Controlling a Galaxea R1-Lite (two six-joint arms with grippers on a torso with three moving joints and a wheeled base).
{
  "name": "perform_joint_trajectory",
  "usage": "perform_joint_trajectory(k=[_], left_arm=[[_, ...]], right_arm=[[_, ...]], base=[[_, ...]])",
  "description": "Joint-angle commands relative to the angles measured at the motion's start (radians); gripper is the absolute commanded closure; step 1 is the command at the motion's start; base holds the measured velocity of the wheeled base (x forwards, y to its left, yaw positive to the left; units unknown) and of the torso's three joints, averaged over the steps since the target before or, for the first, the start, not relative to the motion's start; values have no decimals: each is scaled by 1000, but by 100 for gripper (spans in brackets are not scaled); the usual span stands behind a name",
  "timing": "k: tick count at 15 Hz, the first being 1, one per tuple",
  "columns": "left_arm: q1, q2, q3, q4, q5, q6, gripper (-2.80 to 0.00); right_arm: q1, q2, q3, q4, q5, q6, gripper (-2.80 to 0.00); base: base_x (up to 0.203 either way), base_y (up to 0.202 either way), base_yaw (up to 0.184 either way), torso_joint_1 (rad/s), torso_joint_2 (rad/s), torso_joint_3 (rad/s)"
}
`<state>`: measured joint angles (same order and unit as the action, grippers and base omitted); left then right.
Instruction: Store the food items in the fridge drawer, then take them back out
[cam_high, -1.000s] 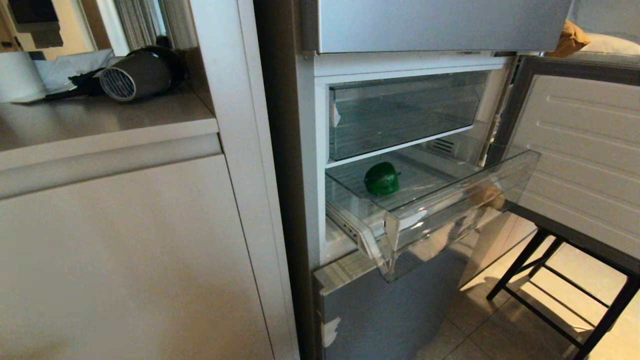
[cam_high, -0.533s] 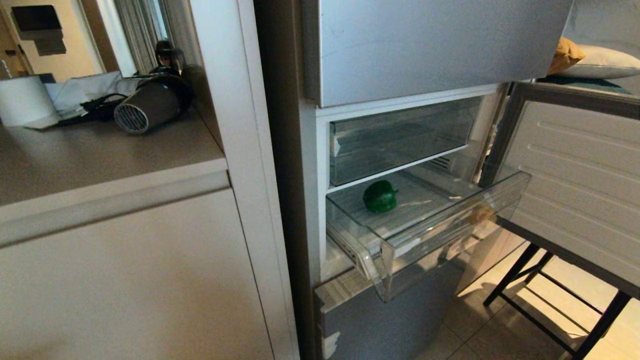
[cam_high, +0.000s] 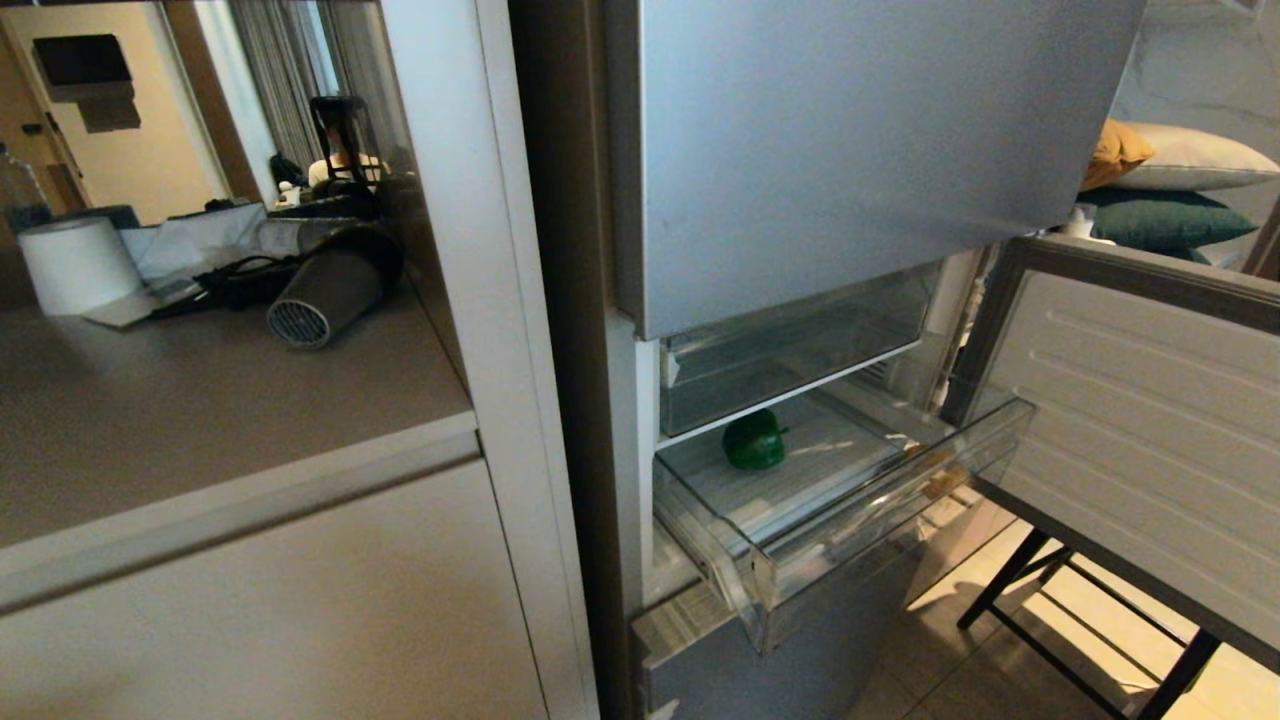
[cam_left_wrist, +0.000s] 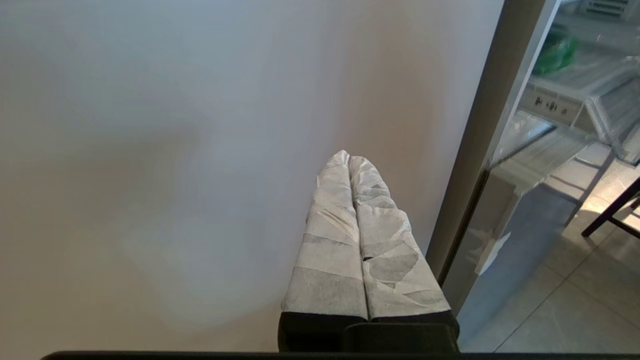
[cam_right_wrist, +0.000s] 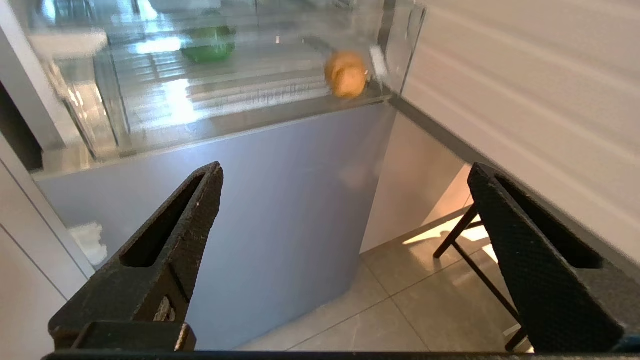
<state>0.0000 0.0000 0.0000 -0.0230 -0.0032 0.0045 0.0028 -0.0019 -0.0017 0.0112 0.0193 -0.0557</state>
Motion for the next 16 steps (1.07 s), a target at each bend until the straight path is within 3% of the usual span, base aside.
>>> perform_joint_trajectory(k=[1,4,5,6,16], left_arm=[[0,2,11,0,0,0,0],[0,2,11,0,0,0,0],[0,2,11,0,0,0,0],[0,2,11,0,0,0,0],[0,2,11,0,0,0,0]], right_arm=[[0,2,0,1,1,-1,-280],[0,2,0,1,1,1,-280],[0,2,0,1,1,2,-229],[0,2,0,1,1,2,0],[0,2,0,1,2,5,0]], base=[[0,0,0,183,-420,-253],[0,0,0,160,-375,-218],[0,0,0,144,-337,-199],[0,0,0,145,-356,-196],[0,0,0,117,-261,-145]])
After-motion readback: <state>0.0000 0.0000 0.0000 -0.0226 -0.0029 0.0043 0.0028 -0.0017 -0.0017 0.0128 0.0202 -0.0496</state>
